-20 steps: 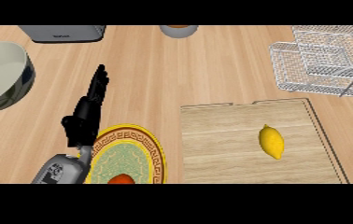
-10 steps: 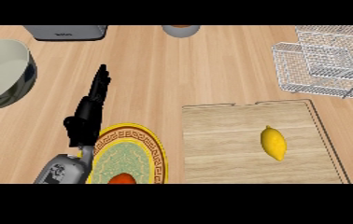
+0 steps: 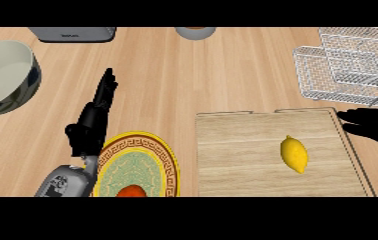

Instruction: Pick the lemon from the tray and place it in the tiered basket

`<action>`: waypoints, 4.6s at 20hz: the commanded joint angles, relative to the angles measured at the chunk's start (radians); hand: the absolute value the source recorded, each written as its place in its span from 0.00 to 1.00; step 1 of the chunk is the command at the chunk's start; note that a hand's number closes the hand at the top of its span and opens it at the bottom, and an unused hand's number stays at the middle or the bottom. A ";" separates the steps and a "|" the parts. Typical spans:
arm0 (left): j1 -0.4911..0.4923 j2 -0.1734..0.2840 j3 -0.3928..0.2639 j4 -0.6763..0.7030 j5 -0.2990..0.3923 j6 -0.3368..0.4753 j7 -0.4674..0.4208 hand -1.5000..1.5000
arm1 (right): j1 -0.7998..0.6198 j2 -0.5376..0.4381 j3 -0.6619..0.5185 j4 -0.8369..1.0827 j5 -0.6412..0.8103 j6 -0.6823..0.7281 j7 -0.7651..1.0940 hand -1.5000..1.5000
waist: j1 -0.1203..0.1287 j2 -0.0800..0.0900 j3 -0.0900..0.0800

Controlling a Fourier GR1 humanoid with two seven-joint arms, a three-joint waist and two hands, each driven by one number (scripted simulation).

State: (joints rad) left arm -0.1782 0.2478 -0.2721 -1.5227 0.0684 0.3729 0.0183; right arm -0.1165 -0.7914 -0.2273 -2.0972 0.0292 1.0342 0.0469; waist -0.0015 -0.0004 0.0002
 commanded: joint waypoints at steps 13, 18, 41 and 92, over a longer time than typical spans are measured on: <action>0.038 -0.025 0.072 -0.017 -0.036 -0.079 -0.024 0.50 | -0.017 -0.019 0.056 0.059 0.319 0.029 -0.136 0.00 | 0.006 0.002 0.000; 0.021 -0.060 0.074 -0.003 -0.058 -0.086 -0.004 0.50 | 0.042 -0.040 0.116 0.028 0.469 -0.034 -0.217 0.00 | 0.002 0.001 0.000; 0.014 -0.104 0.119 -0.065 -0.140 -0.130 0.080 0.50 | 0.048 0.052 0.261 0.301 0.828 -0.338 -0.445 0.00 | 0.007 0.001 0.000; 0.037 -0.164 0.238 -0.055 -0.192 -0.242 0.035 0.50 | 0.032 0.381 0.355 0.545 1.072 -0.466 -0.503 0.00 | 0.002 0.000 0.000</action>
State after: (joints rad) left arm -0.1340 0.0457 -0.0761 -1.5696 -0.1559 0.1753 0.0511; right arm -0.0838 -0.4498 0.1363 -1.5843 1.1020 0.5983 -0.4467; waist -0.0001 -0.0002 -0.0001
